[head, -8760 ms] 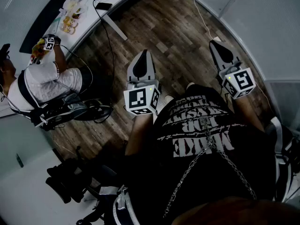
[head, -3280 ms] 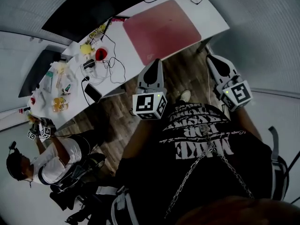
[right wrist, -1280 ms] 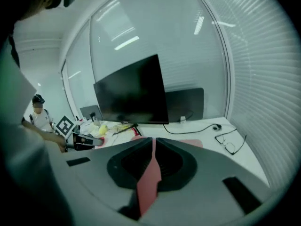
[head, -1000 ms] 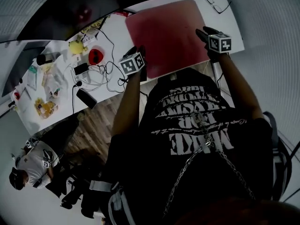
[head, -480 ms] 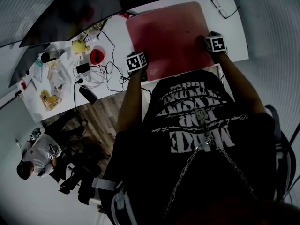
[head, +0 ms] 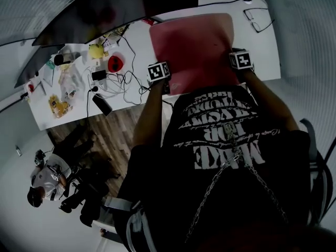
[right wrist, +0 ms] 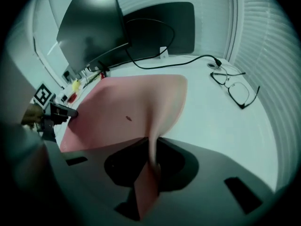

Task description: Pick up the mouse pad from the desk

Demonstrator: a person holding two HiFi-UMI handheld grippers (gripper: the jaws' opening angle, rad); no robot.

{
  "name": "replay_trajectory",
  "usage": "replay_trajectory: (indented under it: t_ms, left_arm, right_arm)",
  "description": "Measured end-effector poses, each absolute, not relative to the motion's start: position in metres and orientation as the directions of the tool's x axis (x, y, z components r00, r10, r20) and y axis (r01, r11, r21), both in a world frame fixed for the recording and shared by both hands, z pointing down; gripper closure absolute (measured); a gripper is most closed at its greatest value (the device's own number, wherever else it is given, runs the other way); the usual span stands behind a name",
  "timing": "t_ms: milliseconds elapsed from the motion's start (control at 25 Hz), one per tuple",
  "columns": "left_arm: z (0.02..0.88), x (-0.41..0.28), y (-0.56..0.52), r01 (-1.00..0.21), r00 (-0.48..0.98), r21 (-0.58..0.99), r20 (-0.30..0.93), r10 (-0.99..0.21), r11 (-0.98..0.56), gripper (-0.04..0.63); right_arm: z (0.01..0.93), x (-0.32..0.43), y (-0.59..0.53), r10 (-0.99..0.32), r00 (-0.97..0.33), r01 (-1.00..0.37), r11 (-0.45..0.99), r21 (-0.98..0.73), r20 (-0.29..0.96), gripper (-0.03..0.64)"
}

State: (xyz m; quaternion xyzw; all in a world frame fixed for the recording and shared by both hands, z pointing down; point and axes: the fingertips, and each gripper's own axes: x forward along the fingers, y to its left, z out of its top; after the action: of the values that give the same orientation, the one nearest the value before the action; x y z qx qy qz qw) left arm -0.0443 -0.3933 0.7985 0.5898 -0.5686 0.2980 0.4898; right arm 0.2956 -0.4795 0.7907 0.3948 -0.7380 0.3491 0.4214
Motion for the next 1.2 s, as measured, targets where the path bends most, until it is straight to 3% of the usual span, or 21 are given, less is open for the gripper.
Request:
replay_trajectory:
  t_ms: [160, 200, 360, 720, 1200]
  left_arm:
    - [0.798, -0.039, -0.390, -0.925, 0.271, 0.352, 0.875, -0.401, 0.145, 0.465]
    - [0.799, -0.037, -0.390, -0.912, 0.294, 0.381, 0.864, -0.408, 0.151, 0.504]
    - [0.793, -0.033, -0.392, -0.911, 0.312, 0.394, 0.852, -0.420, 0.124, 0.531]
    - [0.672, -0.002, -0.392, -0.833, 0.507, 0.545, 0.681, -0.528, -0.096, 0.543]
    - [0.485, -0.016, -0.393, -0.828, 0.542, 0.432, 0.451, -0.710, -0.358, 0.545]
  right_arm:
    - [0.762, 0.290, -0.473, -0.289, -0.489, -0.843, 0.398, -0.361, 0.823, 0.561]
    - [0.754, 0.289, -0.469, -0.294, -0.508, -0.835, 0.398, -0.380, 0.809, 0.561]
    - [0.724, 0.275, -0.456, -0.339, -0.553, -0.817, 0.400, -0.415, 0.761, 0.561]
    - [0.616, 0.235, -0.442, -0.409, -0.668, -0.737, 0.478, -0.478, 0.621, 0.561]
    - [0.441, 0.223, -0.427, -0.556, -0.751, -0.654, 0.553, -0.517, 0.355, 0.561]
